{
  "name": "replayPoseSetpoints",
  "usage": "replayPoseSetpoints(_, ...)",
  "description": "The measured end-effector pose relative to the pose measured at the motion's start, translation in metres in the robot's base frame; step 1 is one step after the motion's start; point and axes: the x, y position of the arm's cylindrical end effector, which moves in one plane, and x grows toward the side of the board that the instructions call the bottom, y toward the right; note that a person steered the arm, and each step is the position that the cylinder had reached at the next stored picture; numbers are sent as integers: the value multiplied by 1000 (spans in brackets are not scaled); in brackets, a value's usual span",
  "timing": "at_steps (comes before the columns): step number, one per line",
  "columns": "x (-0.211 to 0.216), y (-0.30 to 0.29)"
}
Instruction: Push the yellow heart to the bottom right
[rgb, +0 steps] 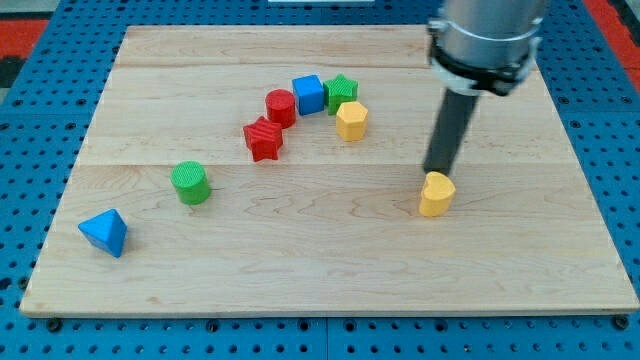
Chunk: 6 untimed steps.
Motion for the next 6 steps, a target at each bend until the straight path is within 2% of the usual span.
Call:
replayPoseSetpoints(1, 15, 0)
replayPoseSetpoints(2, 61, 10)
replayPoseSetpoints(3, 73, 64)
replayPoseSetpoints(4, 39, 14)
replayPoseSetpoints(5, 77, -31)
replayPoseSetpoints(6, 115, 30)
